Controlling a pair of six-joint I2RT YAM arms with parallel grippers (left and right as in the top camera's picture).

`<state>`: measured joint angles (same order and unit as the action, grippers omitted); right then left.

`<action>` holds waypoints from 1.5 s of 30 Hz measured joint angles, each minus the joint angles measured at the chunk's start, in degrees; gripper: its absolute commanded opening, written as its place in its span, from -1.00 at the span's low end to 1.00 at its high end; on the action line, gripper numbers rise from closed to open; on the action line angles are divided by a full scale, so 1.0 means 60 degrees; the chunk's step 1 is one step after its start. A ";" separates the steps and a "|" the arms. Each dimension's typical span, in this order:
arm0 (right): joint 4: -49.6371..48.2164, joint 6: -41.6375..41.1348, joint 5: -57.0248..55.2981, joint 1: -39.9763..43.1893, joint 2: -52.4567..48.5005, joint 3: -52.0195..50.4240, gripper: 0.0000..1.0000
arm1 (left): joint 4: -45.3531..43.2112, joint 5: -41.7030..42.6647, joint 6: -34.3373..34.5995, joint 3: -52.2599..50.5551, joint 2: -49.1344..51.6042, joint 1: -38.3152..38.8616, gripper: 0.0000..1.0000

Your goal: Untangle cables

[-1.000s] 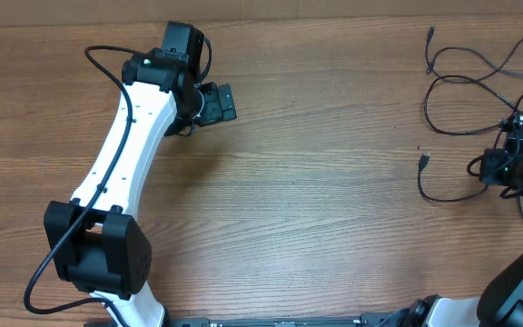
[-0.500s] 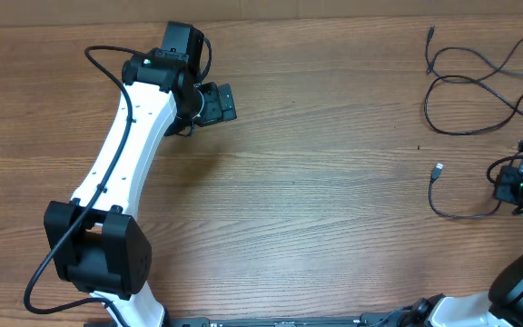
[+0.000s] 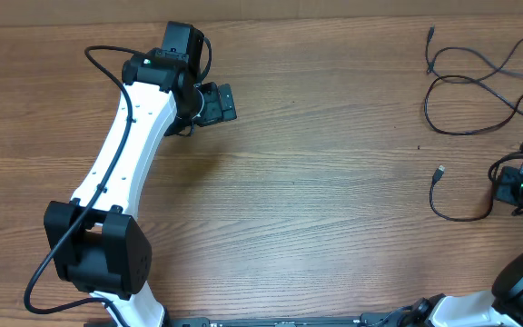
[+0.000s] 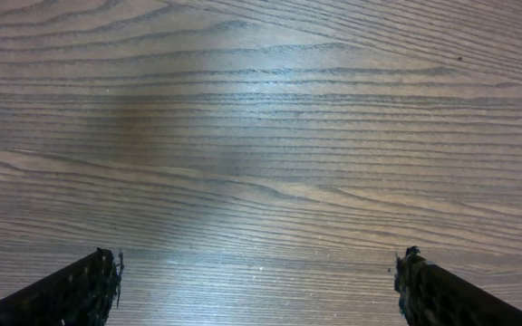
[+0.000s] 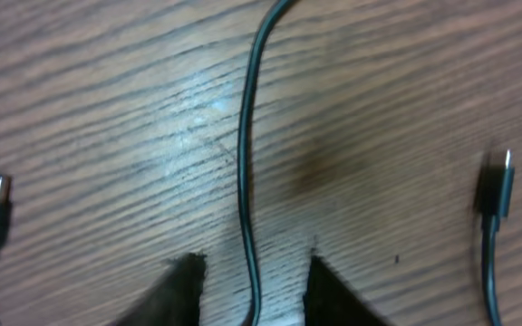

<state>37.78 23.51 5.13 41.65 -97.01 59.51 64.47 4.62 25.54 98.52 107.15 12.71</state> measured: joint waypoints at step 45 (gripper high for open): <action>-0.1173 -0.1668 -0.0922 0.2116 -0.1880 0.1082 -0.21 | -0.0066 -0.0004 0.0000 0.0000 0.0000 0.0000 0.99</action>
<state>30.74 13.50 -0.40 54.35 -108.29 66.00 64.07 4.60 25.54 98.52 107.15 12.71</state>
